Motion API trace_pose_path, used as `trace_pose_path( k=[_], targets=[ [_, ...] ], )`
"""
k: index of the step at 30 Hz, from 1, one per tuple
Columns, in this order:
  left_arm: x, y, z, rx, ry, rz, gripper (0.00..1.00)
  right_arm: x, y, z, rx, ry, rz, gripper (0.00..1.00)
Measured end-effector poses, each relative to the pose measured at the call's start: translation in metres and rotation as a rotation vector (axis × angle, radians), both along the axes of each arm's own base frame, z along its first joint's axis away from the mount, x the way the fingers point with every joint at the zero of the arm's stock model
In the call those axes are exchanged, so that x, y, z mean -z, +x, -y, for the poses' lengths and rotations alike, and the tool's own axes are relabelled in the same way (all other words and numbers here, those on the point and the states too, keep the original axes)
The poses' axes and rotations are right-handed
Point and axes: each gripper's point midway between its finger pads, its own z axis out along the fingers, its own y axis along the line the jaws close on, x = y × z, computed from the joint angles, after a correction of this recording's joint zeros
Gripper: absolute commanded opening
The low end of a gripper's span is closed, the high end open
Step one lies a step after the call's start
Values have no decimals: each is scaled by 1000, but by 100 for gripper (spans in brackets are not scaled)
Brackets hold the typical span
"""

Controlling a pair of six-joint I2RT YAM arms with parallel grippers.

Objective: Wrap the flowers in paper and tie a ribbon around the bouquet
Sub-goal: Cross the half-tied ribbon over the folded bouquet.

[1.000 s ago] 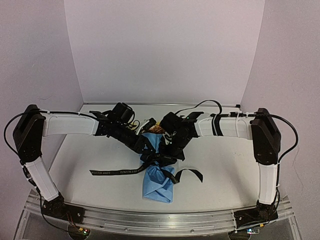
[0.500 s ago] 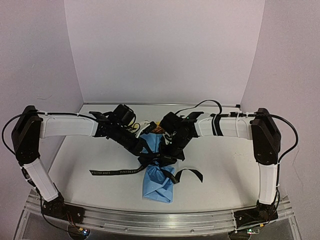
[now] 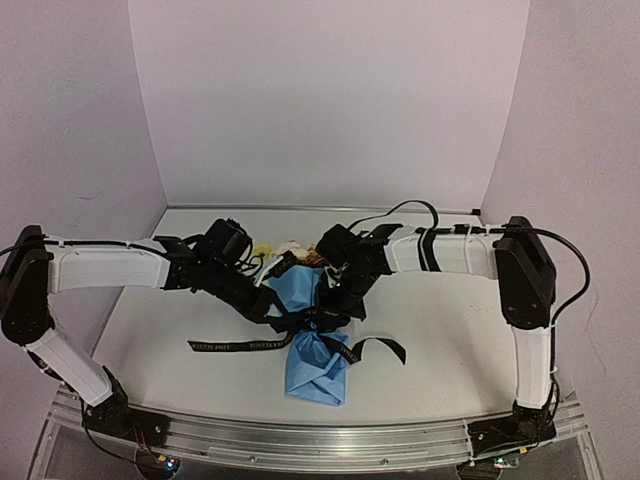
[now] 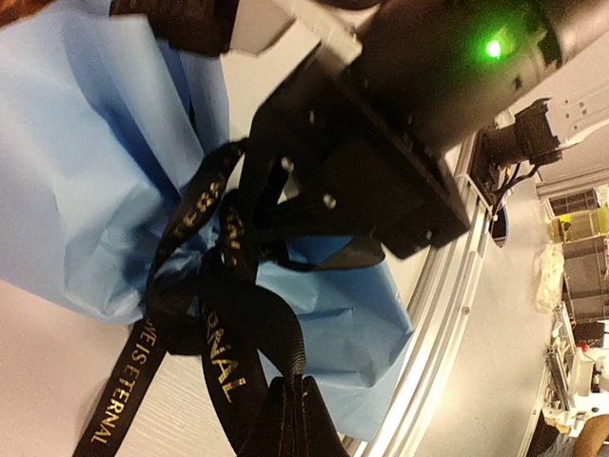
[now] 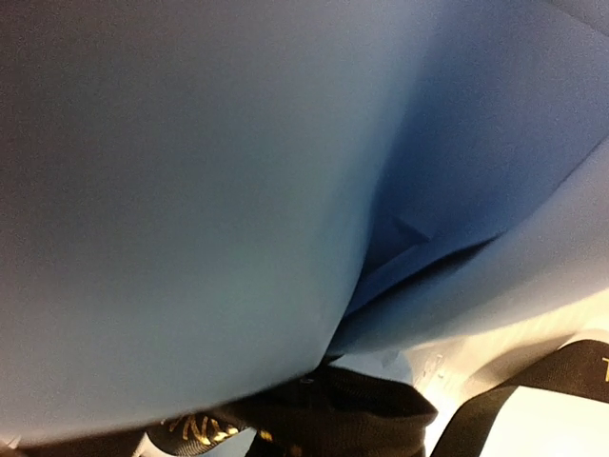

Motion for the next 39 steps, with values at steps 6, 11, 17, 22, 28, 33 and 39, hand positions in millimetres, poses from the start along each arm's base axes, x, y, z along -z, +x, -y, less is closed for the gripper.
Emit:
trace_pose_path(
  k=[6,11,17,22,28,33,39],
  targets=[
    [26,-27,-13,5,39,-36,0,6,3,2,20,-14,-8,0],
    [36,-33,-17,-8,60,-27,1,7,4,2,28,-17,-11,0],
    [47,-23,-22,-66,102,-10,5,7,4,2,28,-18,-9,0],
    [59,-15,-26,-108,146,-4,12,7,4,2,15,-17,-3,0],
    [69,-9,-30,-146,189,8,25,7,4,2,3,-17,3,0],
    [60,-5,-31,-157,174,34,33,7,4,3,-5,-17,6,0],
    [27,-2,-26,-157,85,99,36,7,4,3,-14,-18,10,0]
  ],
)
